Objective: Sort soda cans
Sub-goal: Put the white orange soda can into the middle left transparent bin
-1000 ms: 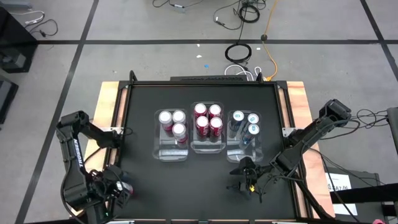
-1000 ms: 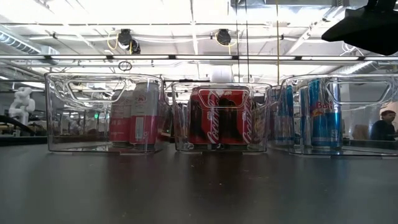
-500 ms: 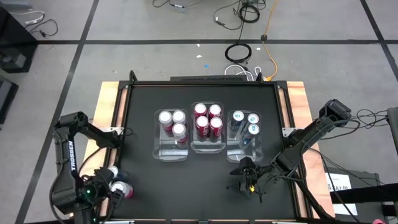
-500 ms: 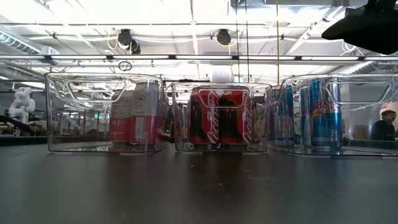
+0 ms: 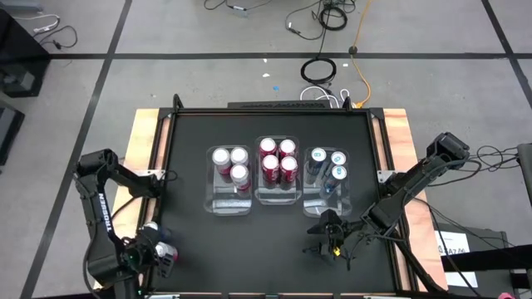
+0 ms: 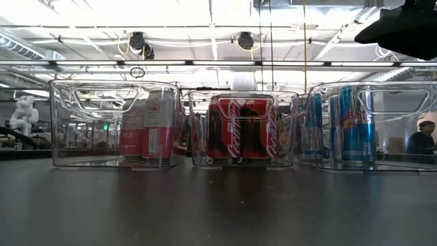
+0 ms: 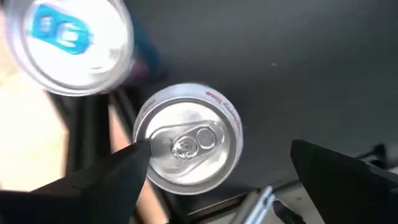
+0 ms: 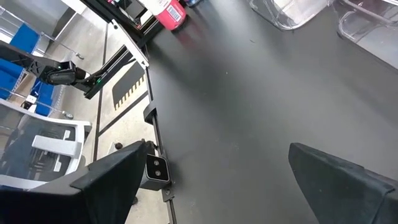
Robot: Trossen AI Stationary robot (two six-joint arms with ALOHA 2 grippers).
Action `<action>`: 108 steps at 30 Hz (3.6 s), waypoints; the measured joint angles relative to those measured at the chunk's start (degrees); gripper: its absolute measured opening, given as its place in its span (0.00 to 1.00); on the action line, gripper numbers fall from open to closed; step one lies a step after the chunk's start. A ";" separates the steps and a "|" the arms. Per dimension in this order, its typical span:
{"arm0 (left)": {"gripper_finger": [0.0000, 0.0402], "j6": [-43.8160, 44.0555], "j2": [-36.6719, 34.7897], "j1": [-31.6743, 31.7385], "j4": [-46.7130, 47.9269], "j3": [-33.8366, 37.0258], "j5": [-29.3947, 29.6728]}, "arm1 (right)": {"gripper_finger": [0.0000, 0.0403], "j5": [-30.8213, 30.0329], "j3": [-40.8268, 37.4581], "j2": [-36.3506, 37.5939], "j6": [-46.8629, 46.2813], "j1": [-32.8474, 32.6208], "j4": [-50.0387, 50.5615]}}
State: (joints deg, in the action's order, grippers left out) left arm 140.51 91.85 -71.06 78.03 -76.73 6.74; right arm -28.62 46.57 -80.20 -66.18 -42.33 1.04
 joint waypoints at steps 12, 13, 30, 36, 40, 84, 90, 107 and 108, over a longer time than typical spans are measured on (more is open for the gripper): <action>1.00 -0.35 -0.31 1.21 -0.59 1.46 -3.72 | 0.95 -0.01 0.00 0.00 -0.63 0.00 0.02; 1.00 -0.35 -0.29 1.34 -0.60 1.22 -3.34 | 0.95 -0.01 0.00 0.00 -0.61 0.00 0.04; 1.00 -0.35 -2.15 1.39 1.45 0.38 -0.41 | 0.95 -0.07 0.00 0.00 1.06 2.13 0.09; 1.00 -0.37 -2.36 1.36 2.81 0.38 -1.49 | 0.95 0.05 0.00 0.00 1.06 2.67 0.09; 1.00 -0.88 -2.38 1.35 2.14 0.92 -2.91 | 0.95 0.11 0.00 0.00 1.06 2.64 0.09; 0.80 -10.43 -2.35 9.51 -14.74 7.43 0.56 | 0.95 0.22 0.00 0.00 2.37 2.64 0.10; 0.80 -18.96 -3.08 15.99 -13.82 3.53 5.77 | 0.95 0.47 0.00 0.00 2.83 2.63 0.09; 0.80 -50.96 -6.21 42.76 -2.21 -9.85 7.97 | 0.95 4.96 0.00 0.00 6.02 2.58 0.09; 0.80 -53.59 -6.21 44.61 -0.86 -10.12 7.29 | 0.95 4.85 0.00 0.00 6.02 2.58 0.09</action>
State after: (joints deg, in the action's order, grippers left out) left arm 86.91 85.65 -26.45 77.16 -86.86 14.03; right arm -23.77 46.57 -80.20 -60.16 -39.75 1.13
